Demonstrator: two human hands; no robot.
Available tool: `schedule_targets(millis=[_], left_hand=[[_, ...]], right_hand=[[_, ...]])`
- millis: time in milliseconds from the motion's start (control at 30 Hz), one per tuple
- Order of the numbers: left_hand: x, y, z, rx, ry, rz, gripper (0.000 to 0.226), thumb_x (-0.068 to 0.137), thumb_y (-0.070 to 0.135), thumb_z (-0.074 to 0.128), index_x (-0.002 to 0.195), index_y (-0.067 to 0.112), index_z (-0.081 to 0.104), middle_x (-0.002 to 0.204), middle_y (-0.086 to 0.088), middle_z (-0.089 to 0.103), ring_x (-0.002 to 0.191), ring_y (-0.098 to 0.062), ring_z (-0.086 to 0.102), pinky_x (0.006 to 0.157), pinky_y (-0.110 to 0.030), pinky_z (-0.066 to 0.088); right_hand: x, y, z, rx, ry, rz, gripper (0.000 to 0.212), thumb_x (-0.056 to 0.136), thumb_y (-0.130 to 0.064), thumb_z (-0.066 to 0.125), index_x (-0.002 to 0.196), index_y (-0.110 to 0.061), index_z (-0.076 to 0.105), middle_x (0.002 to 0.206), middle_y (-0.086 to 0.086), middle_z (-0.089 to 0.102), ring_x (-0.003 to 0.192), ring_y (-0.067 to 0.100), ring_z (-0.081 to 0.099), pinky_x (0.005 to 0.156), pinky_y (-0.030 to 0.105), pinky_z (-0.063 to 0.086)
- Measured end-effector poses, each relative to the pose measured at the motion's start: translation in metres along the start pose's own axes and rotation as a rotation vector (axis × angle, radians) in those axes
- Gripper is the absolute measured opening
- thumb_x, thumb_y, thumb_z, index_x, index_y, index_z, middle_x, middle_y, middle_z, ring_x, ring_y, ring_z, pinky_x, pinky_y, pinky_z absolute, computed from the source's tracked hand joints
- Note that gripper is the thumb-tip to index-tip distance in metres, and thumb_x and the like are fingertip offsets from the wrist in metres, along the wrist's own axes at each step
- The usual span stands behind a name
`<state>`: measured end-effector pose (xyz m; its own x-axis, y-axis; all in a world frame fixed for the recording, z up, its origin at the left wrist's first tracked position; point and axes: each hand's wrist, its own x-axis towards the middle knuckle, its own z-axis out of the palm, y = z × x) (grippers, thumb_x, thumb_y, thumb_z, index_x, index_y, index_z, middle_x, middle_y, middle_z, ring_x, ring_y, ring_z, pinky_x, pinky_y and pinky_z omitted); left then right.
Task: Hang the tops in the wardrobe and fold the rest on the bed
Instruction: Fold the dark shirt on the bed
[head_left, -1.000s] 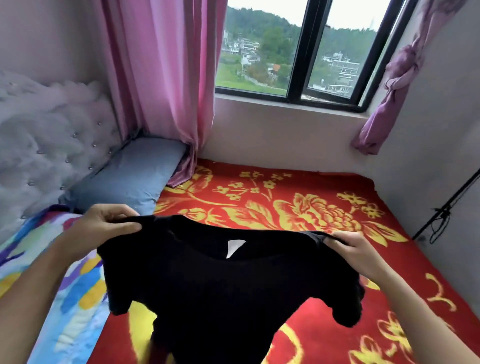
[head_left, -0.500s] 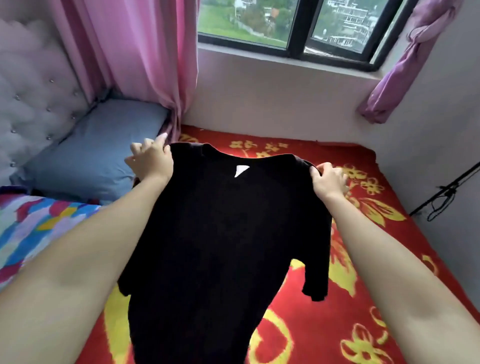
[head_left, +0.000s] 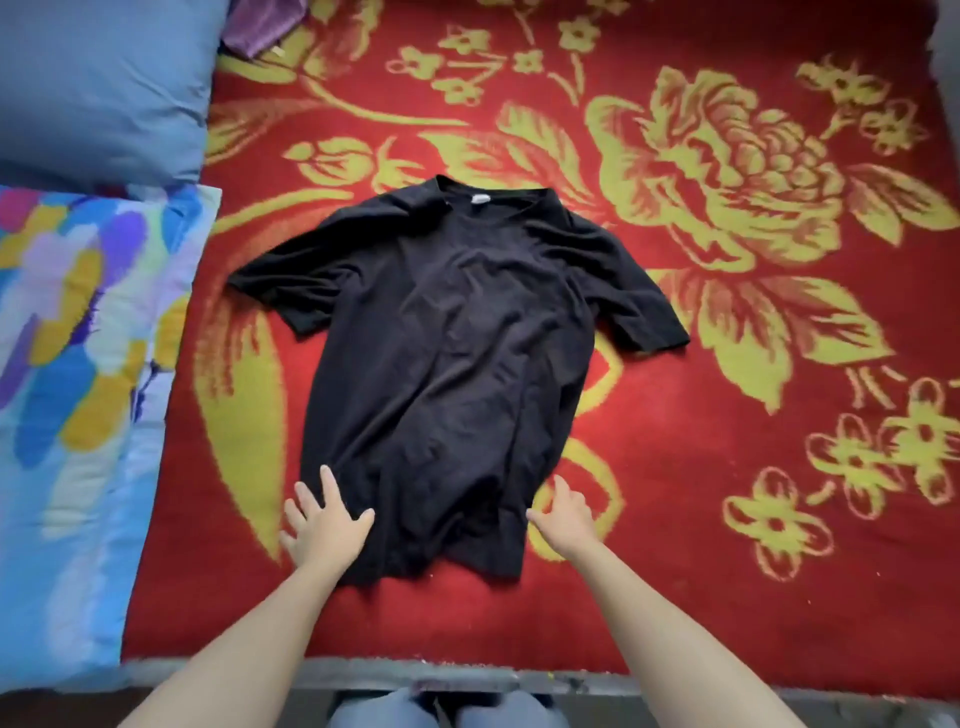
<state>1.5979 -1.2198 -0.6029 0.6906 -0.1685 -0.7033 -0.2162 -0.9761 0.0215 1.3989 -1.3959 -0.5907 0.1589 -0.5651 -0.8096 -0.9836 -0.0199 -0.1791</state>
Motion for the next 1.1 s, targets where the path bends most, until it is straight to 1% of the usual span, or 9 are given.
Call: schedule_targets(millis=[333, 400, 467, 533, 600, 767, 867, 1000, 1100], left_hand=[[0.044, -0.072, 0.065, -0.455, 0.014, -0.194, 0.072, 0.088, 0.038, 0.061, 0.145, 0.011, 0.027, 0.138, -0.011, 0.048, 0.128, -0.034, 0.04, 0.104, -0.049, 0.026], [0.053, -0.077, 0.068, -0.584, 0.066, -0.192, 0.052, 0.088, 0.028, 0.063, 0.131, 0.004, 0.047, 0.126, -0.012, 0.056, 0.12, -0.032, 0.048, 0.102, -0.042, 0.034], [0.054, -0.076, 0.068, -0.704, 0.111, -0.158, 0.032, 0.089, 0.017, 0.063, 0.115, -0.001, 0.059, 0.107, -0.008, 0.057, 0.105, -0.026, 0.053, 0.091, -0.033, 0.039], [0.05, -0.077, 0.066, -0.802, 0.154, -0.126, 0.017, 0.09, 0.012, 0.06, 0.103, 0.0, 0.06, 0.097, -0.007, 0.053, 0.092, -0.019, 0.048, 0.076, -0.028, 0.038], [0.047, -0.079, 0.061, -0.89, 0.195, -0.106, 0.008, 0.092, 0.012, 0.054, 0.096, 0.005, 0.055, 0.095, -0.008, 0.052, 0.088, -0.017, 0.045, 0.07, -0.027, 0.035], [0.037, -0.105, 0.047, -1.036, 0.21, -0.084, 0.009, 0.094, 0.017, 0.054, 0.098, 0.009, 0.054, 0.095, -0.005, 0.052, 0.09, -0.019, 0.046, 0.082, -0.034, 0.038], [0.031, -0.12, 0.048, -1.128, 0.117, -0.09, 0.01, 0.087, 0.018, 0.065, 0.083, 0.015, 0.056, 0.085, -0.001, 0.054, 0.086, -0.018, 0.05, 0.086, -0.042, 0.045], [0.02, -0.121, 0.052, -1.308, -0.148, -0.115, 0.014, 0.087, 0.007, 0.063, 0.098, 0.012, 0.057, 0.088, -0.004, 0.063, 0.076, -0.014, 0.058, 0.066, -0.026, 0.052], [0.018, -0.116, 0.049, -1.202, -0.4, -0.126, 0.011, 0.088, 0.001, 0.058, 0.092, 0.012, 0.06, 0.087, -0.005, 0.063, 0.075, -0.015, 0.058, 0.061, -0.022, 0.051]], right_hand=[[0.028, 0.039, 0.12, 0.352, 0.048, 0.246, 0.047, 0.088, -0.032, 0.061, 0.126, -0.008, 0.048, 0.127, 0.013, 0.053, 0.121, 0.031, 0.047, 0.097, 0.035, 0.038], [0.033, 0.041, 0.125, 0.393, 0.101, 0.245, 0.012, 0.087, -0.024, 0.061, 0.095, -0.014, 0.059, 0.107, 0.009, 0.06, 0.103, 0.026, 0.054, 0.086, 0.033, 0.04], [0.034, 0.043, 0.122, 0.454, 0.119, 0.214, 0.026, 0.084, -0.017, 0.06, 0.063, -0.019, 0.045, 0.077, 0.005, 0.053, 0.077, 0.022, 0.046, 0.067, 0.032, 0.037], [0.027, 0.049, 0.113, 0.778, 0.135, 0.231, 0.027, 0.083, -0.01, 0.055, 0.061, -0.017, 0.041, 0.064, 0.001, 0.043, 0.065, 0.02, 0.04, 0.057, 0.03, 0.032], [0.017, 0.058, 0.098, 1.211, 0.135, 0.318, 0.016, 0.085, -0.003, 0.049, 0.071, -0.01, 0.051, 0.067, 0.004, 0.052, 0.064, 0.02, 0.052, 0.061, 0.029, 0.044], [-0.003, 0.093, 0.066, 1.72, 0.195, 0.373, 0.021, 0.085, 0.008, 0.036, 0.074, -0.007, 0.047, 0.066, 0.012, 0.06, 0.041, 0.014, 0.06, 0.042, 0.023, 0.05], [-0.01, 0.106, 0.062, 1.778, 0.193, 0.333, 0.024, 0.082, 0.01, 0.031, 0.075, -0.008, 0.046, 0.058, 0.008, 0.064, 0.045, 0.016, 0.061, 0.042, 0.021, 0.049], [-0.023, 0.103, 0.064, 1.592, 0.085, 0.24, 0.038, 0.074, 0.014, 0.03, 0.082, -0.013, 0.055, 0.068, 0.003, 0.063, 0.063, 0.015, 0.05, 0.049, 0.019, 0.044], [-0.025, 0.103, 0.069, 1.362, 0.102, 0.233, 0.036, 0.081, 0.015, 0.032, 0.078, -0.014, 0.054, 0.078, 0.004, 0.054, 0.066, 0.015, 0.046, 0.054, 0.026, 0.034]])
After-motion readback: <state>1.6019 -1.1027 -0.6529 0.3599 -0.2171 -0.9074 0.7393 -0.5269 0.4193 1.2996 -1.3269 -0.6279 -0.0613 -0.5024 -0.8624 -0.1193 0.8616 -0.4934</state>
